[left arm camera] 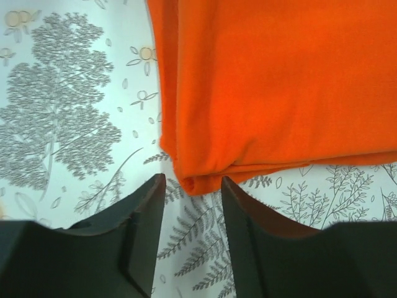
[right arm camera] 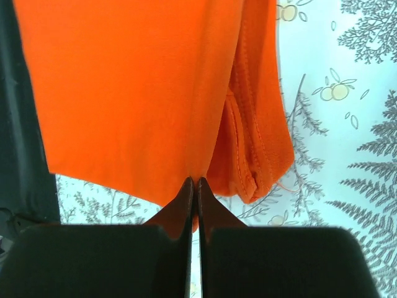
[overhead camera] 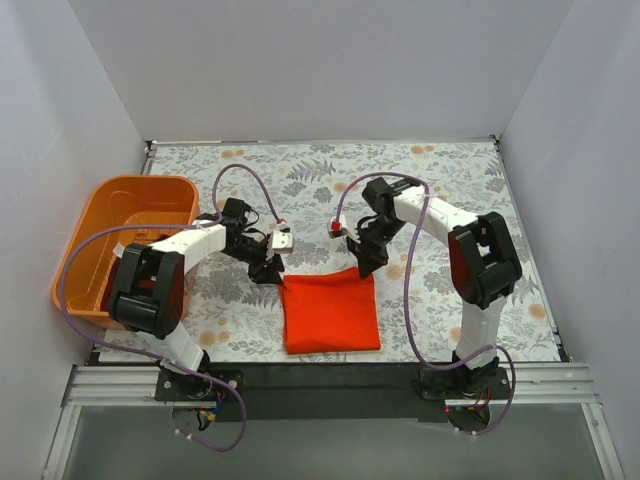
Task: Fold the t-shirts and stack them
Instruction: Fold the tshirt
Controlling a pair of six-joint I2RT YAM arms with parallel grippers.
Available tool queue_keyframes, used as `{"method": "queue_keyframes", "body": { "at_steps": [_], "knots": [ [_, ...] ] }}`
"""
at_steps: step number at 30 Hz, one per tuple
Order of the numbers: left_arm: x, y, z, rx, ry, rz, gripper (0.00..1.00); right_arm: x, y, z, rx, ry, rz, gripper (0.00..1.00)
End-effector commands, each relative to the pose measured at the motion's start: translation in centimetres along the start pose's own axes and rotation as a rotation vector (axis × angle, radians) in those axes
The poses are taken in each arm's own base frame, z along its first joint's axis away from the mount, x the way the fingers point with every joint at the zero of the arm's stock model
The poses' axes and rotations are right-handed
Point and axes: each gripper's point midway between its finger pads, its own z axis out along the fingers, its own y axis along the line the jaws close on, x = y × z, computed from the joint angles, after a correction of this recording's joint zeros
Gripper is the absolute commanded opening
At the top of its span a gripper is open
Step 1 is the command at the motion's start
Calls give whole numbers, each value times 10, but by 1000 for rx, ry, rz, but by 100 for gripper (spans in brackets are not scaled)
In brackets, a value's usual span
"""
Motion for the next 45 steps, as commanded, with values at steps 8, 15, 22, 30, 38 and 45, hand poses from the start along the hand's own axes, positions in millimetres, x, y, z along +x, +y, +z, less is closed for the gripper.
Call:
{"method": "queue_keyframes", "body": {
  "at_steps": [8,15,22,30,38,45],
  "knots": [
    [-33,17,-12,-17,-69,-43,56,18,-6,21,-90,45,117,1],
    [-38,16,-1,4,-60,-105,60,15,-3,16,-77,41,108,1],
    [-33,7,15,36,-29,-144,37,7,-3,9,-57,26,102,1],
    [-60,-13,-12,-5,-47,-97,0,-6,10,-8,-14,5,81,1],
    [-75,-31,-44,-97,-28,-42,0,-32,22,-27,39,-24,-17,1],
    [-35,-6,-27,-133,15,-95,0,-23,-21,-6,33,50,-9,1]
  ]
}}
